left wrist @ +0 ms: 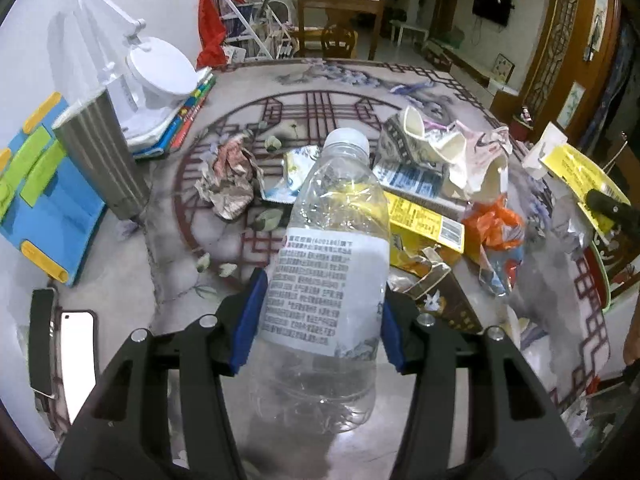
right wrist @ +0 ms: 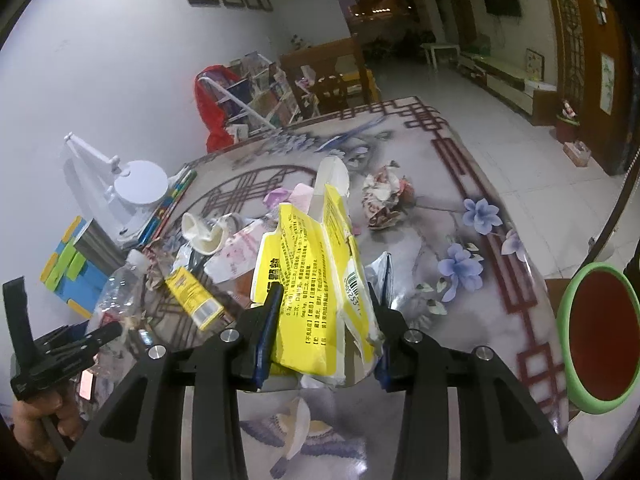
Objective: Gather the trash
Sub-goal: 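Carry the yellow wrappers and clear bottle over the green-rimmed red bin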
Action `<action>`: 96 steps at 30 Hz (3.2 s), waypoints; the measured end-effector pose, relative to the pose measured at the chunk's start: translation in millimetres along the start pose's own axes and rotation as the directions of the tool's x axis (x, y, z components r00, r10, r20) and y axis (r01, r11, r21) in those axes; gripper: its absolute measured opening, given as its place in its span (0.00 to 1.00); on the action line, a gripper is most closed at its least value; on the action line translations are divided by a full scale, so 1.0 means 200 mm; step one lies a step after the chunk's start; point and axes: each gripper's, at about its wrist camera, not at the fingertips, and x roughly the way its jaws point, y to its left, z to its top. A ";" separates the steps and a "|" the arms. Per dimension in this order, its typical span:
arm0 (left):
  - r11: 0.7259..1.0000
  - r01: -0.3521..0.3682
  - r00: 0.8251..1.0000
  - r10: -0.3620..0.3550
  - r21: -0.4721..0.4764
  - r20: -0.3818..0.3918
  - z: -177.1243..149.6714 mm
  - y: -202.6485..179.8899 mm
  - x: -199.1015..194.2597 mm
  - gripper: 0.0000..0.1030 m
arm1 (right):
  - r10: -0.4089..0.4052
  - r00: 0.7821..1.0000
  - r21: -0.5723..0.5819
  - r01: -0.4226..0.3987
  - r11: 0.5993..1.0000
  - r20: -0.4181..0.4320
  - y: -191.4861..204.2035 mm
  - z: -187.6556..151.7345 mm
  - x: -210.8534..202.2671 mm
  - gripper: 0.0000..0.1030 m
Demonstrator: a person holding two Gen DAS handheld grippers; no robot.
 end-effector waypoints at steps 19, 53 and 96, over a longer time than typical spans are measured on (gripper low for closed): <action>0.999 0.032 0.999 -0.033 -0.041 -0.020 -0.03 0.01 0.04 0.25 | 0.005 1.000 -0.031 -0.006 1.000 -0.020 0.08 -0.05 0.04 0.37; 0.999 -0.050 0.998 0.050 0.002 -0.035 -0.04 -0.01 0.00 0.48 | 0.025 1.000 -0.005 -0.025 1.000 -0.001 0.03 -0.07 -0.03 0.37; 0.712 0.597 0.801 -0.550 0.370 -0.235 0.20 -2.28 0.18 0.48 | -0.402 0.913 0.374 0.350 0.859 0.068 -1.53 -0.25 -0.74 0.37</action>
